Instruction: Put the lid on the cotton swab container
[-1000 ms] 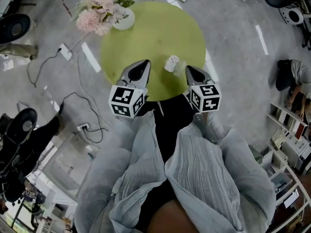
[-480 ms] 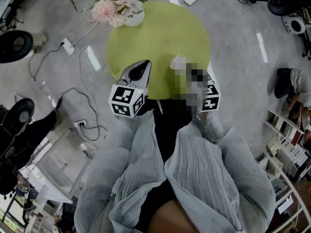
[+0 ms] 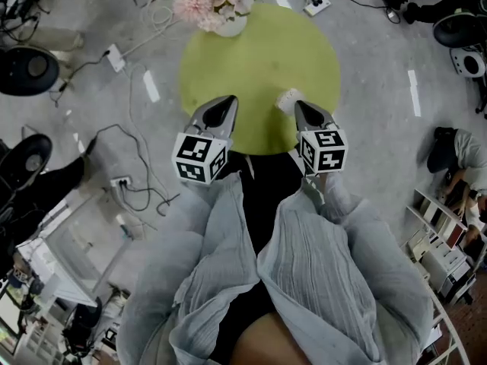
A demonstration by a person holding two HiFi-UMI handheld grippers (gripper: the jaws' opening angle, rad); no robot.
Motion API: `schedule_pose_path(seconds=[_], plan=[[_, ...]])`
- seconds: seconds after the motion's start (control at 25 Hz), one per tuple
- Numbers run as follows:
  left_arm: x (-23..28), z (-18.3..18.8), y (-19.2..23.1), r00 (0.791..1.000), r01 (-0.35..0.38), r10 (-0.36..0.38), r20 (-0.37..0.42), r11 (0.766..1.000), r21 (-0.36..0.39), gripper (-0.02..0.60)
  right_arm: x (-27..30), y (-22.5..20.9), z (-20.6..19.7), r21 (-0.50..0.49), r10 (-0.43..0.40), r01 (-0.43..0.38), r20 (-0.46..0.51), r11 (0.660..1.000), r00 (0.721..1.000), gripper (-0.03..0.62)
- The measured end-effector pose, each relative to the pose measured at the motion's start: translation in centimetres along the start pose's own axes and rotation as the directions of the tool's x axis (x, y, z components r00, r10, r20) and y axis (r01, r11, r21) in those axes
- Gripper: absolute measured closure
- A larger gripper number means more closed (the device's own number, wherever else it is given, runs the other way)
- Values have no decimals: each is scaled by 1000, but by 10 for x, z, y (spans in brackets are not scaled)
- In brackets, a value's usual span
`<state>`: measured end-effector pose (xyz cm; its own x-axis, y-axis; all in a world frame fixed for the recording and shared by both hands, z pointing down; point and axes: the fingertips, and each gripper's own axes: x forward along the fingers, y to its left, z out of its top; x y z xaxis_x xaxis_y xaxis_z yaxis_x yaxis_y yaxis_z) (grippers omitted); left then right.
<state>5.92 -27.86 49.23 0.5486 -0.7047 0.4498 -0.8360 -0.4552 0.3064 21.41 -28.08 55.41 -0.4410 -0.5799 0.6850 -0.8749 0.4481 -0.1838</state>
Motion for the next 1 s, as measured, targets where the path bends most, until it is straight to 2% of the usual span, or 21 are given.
schedule_pose_path(seconds=[1.0], plan=[[-23, -12, 16, 997, -82, 83, 12, 996, -47, 565, 23, 7, 2, -76, 33, -39, -78, 996, 996, 592]])
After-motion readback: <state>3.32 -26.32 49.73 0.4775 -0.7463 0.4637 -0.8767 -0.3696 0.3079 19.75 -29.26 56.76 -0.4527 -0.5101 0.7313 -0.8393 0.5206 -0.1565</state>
